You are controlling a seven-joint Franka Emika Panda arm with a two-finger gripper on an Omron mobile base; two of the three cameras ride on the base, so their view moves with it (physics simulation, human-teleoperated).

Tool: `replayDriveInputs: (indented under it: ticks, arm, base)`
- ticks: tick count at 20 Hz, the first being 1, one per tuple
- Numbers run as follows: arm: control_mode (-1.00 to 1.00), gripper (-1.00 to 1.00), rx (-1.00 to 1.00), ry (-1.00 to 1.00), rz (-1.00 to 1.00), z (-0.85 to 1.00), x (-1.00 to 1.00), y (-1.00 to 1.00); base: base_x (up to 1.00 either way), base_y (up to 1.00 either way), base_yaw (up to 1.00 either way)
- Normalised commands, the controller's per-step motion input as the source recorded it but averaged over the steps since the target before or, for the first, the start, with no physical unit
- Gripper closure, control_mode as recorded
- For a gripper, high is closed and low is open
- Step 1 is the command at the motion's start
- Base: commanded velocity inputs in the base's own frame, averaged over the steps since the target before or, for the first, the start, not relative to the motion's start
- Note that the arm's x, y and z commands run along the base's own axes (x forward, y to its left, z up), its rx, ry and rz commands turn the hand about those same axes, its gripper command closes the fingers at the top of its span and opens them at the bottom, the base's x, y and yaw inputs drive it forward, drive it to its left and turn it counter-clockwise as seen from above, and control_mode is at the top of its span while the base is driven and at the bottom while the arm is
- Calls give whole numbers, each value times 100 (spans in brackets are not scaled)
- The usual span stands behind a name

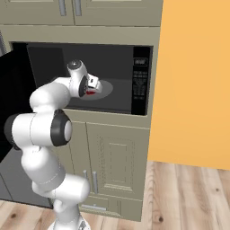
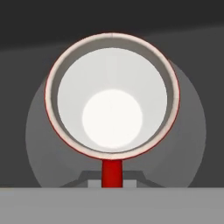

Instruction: Pick the mug from the counter and place it inside the microwave. Then close the microwave.

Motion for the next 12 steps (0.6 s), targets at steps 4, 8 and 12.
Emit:
replayDriveInputs:
  ticks: [4, 8, 12]
  arm:
    - [-100, 100, 0, 0, 0, -29, 14, 0]
    - [-100, 100, 0, 0, 0, -12, 15, 0]
    - [-100, 100, 0, 0, 0, -8, 15, 0]
  base:
    - [0, 0, 0]
    - [0, 0, 0]
    - [0, 0, 0]
